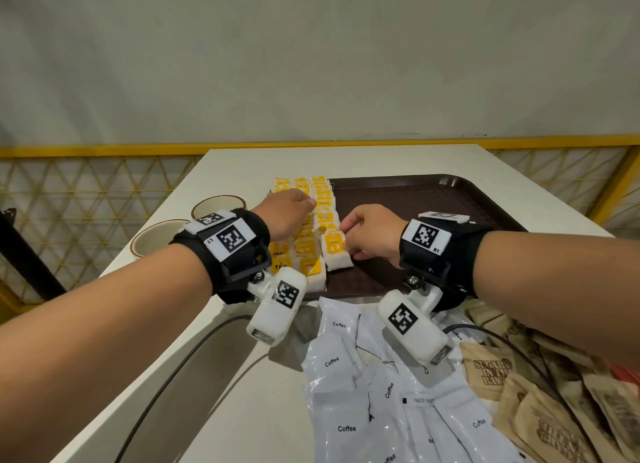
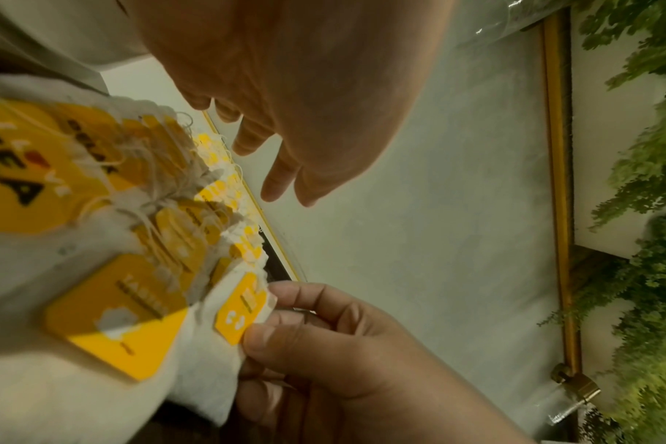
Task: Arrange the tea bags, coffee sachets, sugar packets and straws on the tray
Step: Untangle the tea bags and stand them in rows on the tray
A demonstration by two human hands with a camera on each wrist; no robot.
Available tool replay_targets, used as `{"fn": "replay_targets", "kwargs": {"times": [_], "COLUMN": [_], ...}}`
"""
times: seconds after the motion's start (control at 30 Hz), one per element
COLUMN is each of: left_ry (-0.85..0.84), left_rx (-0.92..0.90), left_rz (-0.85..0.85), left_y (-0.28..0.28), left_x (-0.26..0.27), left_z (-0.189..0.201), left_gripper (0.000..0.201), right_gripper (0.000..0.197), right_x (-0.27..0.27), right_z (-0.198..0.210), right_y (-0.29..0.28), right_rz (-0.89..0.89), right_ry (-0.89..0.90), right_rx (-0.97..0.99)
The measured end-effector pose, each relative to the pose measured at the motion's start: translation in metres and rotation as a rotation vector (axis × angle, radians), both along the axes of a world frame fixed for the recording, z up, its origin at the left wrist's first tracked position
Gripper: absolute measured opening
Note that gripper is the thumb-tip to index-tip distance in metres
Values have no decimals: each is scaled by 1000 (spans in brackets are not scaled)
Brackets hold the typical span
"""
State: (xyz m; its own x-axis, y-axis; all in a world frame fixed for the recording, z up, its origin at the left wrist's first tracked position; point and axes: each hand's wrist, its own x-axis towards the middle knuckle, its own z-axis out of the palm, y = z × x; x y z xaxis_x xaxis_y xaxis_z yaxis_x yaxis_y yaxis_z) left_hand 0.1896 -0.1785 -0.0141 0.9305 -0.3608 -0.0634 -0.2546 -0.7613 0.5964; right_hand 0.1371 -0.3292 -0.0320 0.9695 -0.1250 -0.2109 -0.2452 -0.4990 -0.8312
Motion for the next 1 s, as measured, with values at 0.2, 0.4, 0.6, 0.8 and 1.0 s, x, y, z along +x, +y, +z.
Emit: {"fn": "replay_targets", "kwargs": {"times": [0.2, 0.4, 0.6, 0.8, 1.0], "left_ry": [-11, 7, 36, 125, 160], "left_rx": [14, -25, -91, -160, -261], "left_rz": [11, 34, 55, 129, 167], "left_y": [0, 2, 8, 6, 4], "left_x": [4, 3, 2, 5, 9], "left_z": [-3, -6, -6, -11, -14], "left_gripper": [41, 42, 49, 67, 76], "right_gripper": [23, 28, 19, 45, 31], "right_x": [-5, -4, -5, 2, 21], "right_z": [1, -1, -4, -8, 3], "right_y": [0, 5, 3, 15, 15], "right_rz": [-17, -19, -55, -15, 11], "right_ry": [-24, 6, -73, -86, -18], "right_rx": [46, 27, 0, -30, -277]}}
